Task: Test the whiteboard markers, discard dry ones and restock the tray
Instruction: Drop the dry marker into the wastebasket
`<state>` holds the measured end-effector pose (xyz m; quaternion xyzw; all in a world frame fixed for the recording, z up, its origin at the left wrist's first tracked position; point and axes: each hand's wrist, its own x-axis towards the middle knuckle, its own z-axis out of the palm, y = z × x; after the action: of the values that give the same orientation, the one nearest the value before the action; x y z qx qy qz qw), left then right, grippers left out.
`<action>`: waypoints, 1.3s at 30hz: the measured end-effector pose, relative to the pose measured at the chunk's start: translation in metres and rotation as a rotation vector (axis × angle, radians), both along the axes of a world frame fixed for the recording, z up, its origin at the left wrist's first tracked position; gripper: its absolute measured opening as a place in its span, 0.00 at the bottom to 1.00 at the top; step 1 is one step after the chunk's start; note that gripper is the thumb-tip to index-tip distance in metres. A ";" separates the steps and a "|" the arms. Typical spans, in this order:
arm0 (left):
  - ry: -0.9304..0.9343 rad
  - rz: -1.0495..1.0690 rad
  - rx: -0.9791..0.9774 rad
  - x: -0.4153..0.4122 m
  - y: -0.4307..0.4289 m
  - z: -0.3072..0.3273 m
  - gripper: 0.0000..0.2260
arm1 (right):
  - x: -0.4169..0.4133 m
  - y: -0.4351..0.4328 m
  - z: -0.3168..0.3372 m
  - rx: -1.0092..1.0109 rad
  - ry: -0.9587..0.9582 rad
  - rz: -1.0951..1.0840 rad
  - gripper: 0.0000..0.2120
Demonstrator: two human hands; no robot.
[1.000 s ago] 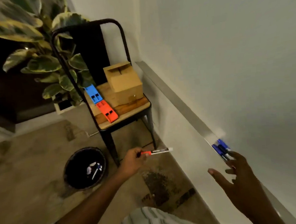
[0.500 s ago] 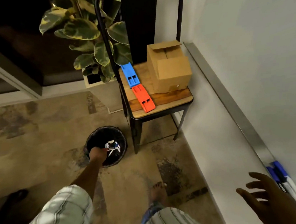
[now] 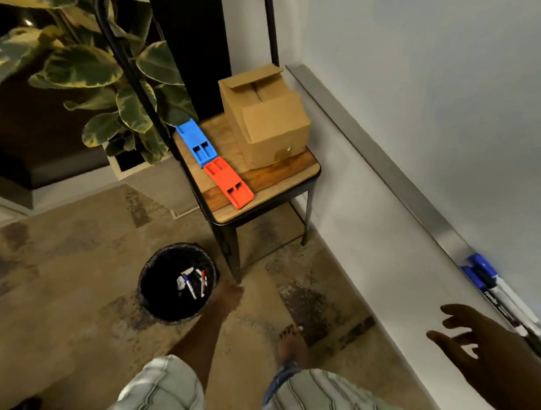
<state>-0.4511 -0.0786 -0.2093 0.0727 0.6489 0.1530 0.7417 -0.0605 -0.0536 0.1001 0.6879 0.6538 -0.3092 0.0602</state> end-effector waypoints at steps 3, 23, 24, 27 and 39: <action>0.149 -0.045 0.024 0.061 0.021 0.020 0.12 | 0.012 -0.011 -0.009 -0.024 -0.015 -0.027 0.26; 0.163 -0.584 0.725 0.358 0.092 0.208 0.06 | 0.276 -0.157 -0.093 0.386 -0.276 -1.060 0.12; 0.164 -0.611 0.739 0.369 0.088 0.212 0.06 | 0.291 -0.167 -0.093 0.379 -0.326 -1.047 0.13; 0.175 -0.738 0.796 0.402 0.076 0.229 0.06 | 0.328 -0.188 -0.095 0.302 -0.421 -0.948 0.19; 0.133 -1.118 1.042 0.526 0.019 0.277 0.03 | 0.399 -0.207 -0.120 0.292 -0.295 -0.639 0.17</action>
<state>0.0753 -0.0600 0.0677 0.7396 0.4028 0.0366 0.5380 0.3387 -0.2607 -0.0199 0.8955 0.4279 -0.1137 -0.0445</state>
